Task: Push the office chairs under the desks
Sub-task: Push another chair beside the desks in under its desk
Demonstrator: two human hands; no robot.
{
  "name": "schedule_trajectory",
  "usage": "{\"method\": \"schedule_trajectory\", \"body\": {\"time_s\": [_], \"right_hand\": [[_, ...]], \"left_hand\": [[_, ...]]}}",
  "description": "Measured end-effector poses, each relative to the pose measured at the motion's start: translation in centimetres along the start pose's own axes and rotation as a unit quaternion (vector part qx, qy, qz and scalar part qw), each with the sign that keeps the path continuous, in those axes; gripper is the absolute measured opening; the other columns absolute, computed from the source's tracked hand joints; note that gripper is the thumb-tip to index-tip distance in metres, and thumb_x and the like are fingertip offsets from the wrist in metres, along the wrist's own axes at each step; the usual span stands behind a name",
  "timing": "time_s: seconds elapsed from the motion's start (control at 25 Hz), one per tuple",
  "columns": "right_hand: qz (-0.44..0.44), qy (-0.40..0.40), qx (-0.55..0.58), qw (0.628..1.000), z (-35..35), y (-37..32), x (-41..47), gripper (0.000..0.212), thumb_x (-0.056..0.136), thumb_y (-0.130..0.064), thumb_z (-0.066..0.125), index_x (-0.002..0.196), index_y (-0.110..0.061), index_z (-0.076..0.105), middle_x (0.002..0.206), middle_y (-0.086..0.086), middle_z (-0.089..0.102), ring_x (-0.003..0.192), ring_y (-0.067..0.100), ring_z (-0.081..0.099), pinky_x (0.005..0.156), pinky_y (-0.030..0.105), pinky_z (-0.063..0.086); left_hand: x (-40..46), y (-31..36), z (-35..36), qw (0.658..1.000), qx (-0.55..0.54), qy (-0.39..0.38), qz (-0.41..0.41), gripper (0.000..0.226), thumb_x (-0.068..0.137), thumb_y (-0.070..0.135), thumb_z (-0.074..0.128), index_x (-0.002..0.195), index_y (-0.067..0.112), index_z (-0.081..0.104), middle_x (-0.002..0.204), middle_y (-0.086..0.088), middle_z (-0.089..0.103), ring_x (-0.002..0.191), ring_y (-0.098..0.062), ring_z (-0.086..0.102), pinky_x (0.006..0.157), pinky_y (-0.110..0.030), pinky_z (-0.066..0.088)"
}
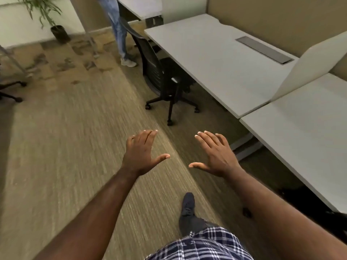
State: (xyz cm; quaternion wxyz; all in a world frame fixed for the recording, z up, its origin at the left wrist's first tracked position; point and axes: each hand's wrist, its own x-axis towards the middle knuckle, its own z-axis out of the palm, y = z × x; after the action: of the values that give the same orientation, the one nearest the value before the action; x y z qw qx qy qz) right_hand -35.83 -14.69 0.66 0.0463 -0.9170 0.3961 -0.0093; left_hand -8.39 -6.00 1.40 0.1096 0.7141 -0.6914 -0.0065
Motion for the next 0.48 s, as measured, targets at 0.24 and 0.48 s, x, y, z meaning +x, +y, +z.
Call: {"method": "schedule_trajectory", "body": {"time_s": [0.24,0.48], "right_hand": [[-0.074,-0.016,0.019,0.997,0.8,2.5,14.9,0.110,0.076,-0.094,0.019,0.157,-0.020,0.012,0.164,0.004,0.017,0.151,0.023,0.009,0.122,0.048,0.002],[-0.133,-0.038,0.022,0.990,0.2,4.9,26.9,0.110,0.077,-0.094,0.022,0.157,-0.019,0.010,0.165,0.003,0.014,0.151,0.021,0.005,0.117,0.044,-0.010]], "left_hand": [[6.5,-7.8,0.6,0.995,0.009,-0.011,-0.095,0.105,0.077,0.089,0.027,0.149,0.013,0.036,0.154,-0.006,0.039,0.143,-0.024,0.031,0.113,-0.055,0.022],[14.2,-11.9,0.2,0.988,0.002,0.009,-0.154,0.107,0.076,0.087,0.031,0.150,0.011,0.034,0.156,-0.007,0.036,0.145,-0.023,0.028,0.115,-0.054,0.017]]}}
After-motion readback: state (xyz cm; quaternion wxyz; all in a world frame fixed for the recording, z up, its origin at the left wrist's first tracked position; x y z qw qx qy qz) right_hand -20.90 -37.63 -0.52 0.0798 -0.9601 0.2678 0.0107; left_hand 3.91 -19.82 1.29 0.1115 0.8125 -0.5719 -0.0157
